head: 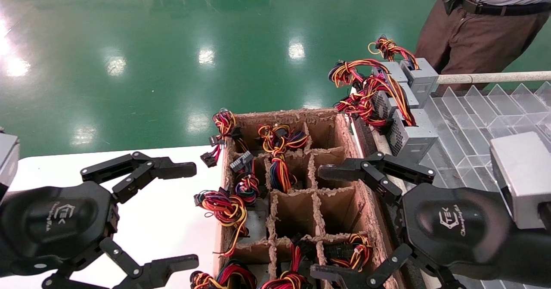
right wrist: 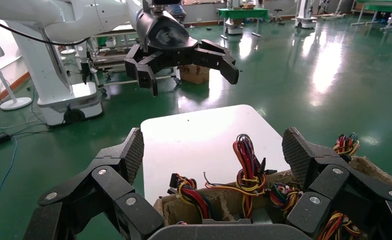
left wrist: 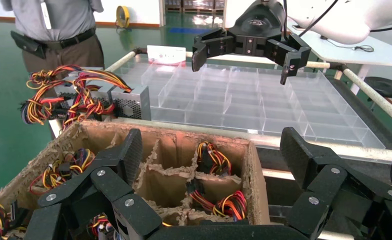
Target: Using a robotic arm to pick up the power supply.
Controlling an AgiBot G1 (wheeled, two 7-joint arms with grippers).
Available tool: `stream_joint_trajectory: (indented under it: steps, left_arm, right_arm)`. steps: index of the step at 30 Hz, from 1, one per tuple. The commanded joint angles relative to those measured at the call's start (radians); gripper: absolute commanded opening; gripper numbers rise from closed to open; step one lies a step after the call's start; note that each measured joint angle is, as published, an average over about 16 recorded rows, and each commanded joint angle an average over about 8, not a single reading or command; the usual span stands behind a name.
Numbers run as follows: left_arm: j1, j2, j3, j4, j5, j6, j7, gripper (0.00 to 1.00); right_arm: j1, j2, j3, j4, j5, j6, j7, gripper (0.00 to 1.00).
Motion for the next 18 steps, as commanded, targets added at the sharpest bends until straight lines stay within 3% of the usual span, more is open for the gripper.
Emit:
stream_joint_trajectory:
  steps: [1,18]
  left_arm:
    - [0.000,0.000,0.000,0.000,0.000,0.000,0.000,1.00]
    - [0.000,0.000,0.000,0.000,0.000,0.000,0.000,1.00]
  right_arm:
    - [0.000,0.000,0.000,0.000,0.000,0.000,0.000,1.00]
    - [0.001,0.000,0.000,0.000,-0.002,0.001,-0.001,1.00]
